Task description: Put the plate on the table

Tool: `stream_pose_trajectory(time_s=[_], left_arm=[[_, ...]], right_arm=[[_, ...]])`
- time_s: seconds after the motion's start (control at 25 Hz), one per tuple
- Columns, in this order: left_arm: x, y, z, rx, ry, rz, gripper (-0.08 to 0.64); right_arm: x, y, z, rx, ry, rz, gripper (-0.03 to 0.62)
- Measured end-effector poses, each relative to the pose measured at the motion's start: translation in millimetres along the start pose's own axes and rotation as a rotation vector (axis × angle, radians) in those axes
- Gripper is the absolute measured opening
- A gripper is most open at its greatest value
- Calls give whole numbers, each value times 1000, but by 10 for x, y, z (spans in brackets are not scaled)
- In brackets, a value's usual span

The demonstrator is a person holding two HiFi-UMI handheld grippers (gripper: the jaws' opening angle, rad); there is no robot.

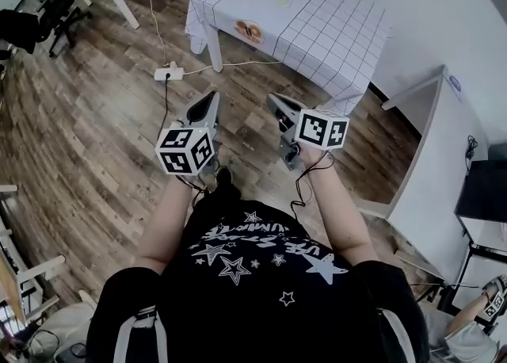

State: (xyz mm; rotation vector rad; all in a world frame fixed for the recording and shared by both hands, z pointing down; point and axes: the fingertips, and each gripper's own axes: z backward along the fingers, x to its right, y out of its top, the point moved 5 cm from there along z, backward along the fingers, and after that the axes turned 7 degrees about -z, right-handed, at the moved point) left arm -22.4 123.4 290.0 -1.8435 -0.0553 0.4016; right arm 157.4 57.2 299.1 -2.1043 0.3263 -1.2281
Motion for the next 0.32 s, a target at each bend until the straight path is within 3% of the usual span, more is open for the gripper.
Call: stream_pose_trajectory(time_s=[0.32], left_arm=[[357, -34, 237, 15, 16, -20, 9]], right_arm=[[-146, -70, 323, -5, 33, 45, 15]])
